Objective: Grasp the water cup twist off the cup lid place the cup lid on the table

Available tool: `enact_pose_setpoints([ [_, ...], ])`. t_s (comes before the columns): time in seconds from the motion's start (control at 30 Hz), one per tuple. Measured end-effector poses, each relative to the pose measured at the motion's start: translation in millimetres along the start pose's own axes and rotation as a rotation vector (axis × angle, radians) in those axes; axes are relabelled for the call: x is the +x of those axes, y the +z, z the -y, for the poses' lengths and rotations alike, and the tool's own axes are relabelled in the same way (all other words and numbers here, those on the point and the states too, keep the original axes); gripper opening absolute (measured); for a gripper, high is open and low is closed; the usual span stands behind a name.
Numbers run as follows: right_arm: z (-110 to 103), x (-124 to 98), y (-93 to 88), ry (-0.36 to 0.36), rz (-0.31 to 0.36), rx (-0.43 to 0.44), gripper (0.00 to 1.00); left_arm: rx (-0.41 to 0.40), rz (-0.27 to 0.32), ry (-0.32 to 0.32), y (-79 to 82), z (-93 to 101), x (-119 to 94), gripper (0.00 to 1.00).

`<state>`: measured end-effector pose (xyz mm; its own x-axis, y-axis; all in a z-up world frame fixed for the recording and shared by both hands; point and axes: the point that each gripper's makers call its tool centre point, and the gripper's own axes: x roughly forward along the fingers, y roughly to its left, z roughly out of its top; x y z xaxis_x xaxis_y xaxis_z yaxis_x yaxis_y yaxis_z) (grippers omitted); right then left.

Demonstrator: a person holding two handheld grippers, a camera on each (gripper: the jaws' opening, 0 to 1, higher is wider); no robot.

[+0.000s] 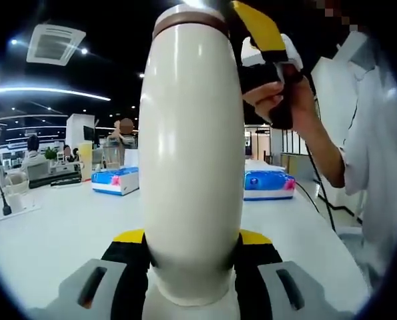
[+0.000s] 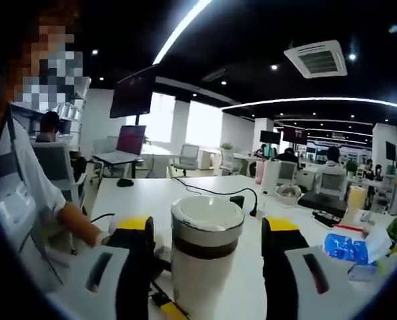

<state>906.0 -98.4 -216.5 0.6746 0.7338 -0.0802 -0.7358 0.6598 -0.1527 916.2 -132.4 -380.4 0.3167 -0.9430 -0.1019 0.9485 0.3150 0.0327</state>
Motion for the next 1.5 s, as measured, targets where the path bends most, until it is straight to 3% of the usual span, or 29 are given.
enact_pose_setpoints([
  [0.13,-5.1,4.1,6.1,-0.061,0.017,0.005,0.73,0.0,0.0,-0.001,0.1,0.0,0.2,0.51],
  [0.33,-3.5,2.6,-7.1,-0.244,0.0,0.047,0.71,-0.001,-0.002,0.0,-0.1,0.2,0.4,0.51],
  [0.47,-2.2,6.1,-4.1,-0.337,0.027,0.022,0.73,-0.001,-0.002,-0.001,-0.2,0.9,0.0,0.51],
  [0.53,-0.6,9.3,-5.1,-0.368,0.023,0.037,0.72,-0.001,-0.002,-0.002,-0.3,1.3,-0.1,0.51],
  [0.73,12.7,0.9,-6.9,-0.557,0.059,0.094,0.68,-0.001,-0.003,-0.003,-0.5,1.9,-0.5,0.51],
  [0.97,7.1,2.4,1.4,-0.579,0.09,0.084,0.6,-0.002,-0.003,-0.004,-0.4,2.3,-0.7,0.51],
  [1.23,10.4,7.1,3.1,-0.587,0.081,0.07,0.59,-0.003,-0.004,-0.004,0.4,2.3,-1.6,0.51],
  [1.43,16.3,3.3,2.0,-0.596,0.063,0.056,0.47,-0.003,-0.005,-0.004,1.2,4.1,-2.1,0.51],
  [1.5,17.5,3.1,2.2,-0.583,0.071,0.074,0.47,-0.002,-0.005,-0.004,1.5,4.4,-2.1,0.51],
])
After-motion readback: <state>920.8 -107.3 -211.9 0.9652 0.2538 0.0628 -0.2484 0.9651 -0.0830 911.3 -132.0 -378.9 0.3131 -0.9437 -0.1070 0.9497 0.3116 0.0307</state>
